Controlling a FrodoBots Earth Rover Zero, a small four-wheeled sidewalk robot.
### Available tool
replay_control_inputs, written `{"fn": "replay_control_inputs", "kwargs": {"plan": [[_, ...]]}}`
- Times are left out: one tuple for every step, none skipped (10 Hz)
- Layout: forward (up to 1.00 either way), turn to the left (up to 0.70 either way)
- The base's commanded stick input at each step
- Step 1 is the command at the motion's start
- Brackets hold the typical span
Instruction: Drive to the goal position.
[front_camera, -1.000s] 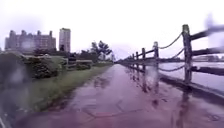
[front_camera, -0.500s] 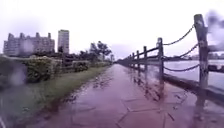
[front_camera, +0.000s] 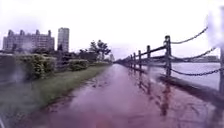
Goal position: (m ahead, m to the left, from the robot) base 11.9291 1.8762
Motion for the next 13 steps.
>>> {"fn": "replay_control_inputs", "kwargs": {"plan": [[1.00, 0.00], [1.00, 0.00], [1.00, 0.00], [1.00, 0.00], [1.00, 0.00], [1.00, 0.00], [1.00, 0.00], [1.00, 0.00], [1.00, 0.00], [1.00, 0.00], [1.00, 0.00], [1.00, 0.00], [1.00, 0.00]]}}
